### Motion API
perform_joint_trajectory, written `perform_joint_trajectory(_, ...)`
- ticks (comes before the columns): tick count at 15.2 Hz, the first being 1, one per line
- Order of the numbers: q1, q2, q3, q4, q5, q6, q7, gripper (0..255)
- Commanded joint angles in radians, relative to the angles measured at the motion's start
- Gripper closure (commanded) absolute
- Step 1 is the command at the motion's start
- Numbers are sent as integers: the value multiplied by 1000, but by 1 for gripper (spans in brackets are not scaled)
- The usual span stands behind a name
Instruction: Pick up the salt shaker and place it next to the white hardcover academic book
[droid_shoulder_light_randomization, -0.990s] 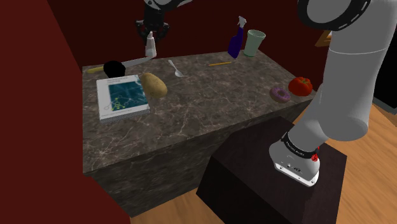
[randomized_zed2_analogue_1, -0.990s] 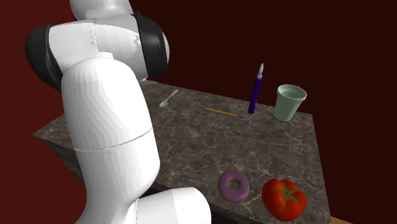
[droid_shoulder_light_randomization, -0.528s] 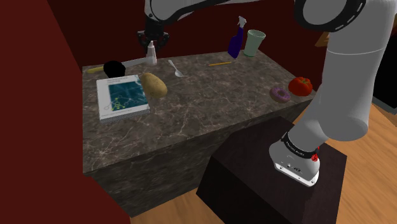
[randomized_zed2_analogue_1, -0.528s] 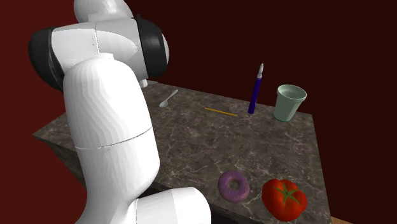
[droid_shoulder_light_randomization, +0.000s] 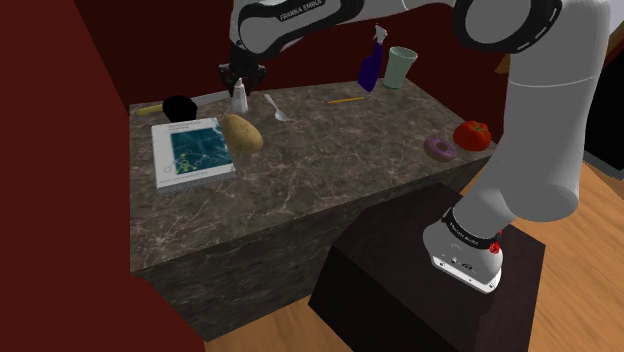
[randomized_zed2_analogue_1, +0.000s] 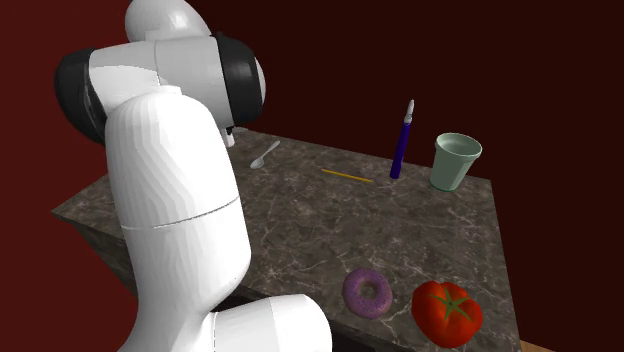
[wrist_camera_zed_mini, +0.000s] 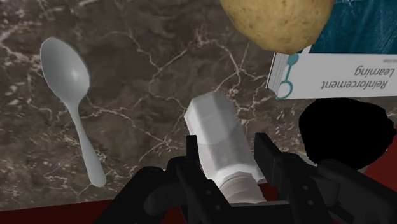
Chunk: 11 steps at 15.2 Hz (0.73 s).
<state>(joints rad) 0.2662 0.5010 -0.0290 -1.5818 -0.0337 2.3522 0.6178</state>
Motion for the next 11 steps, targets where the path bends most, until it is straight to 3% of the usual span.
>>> perform_joint_trajectory(1, 2, 11, 0, -13, -1, 24, 3, 255)
perform_joint_trajectory(11, 2, 30, 0, -28, -2, 59, 4, 255)
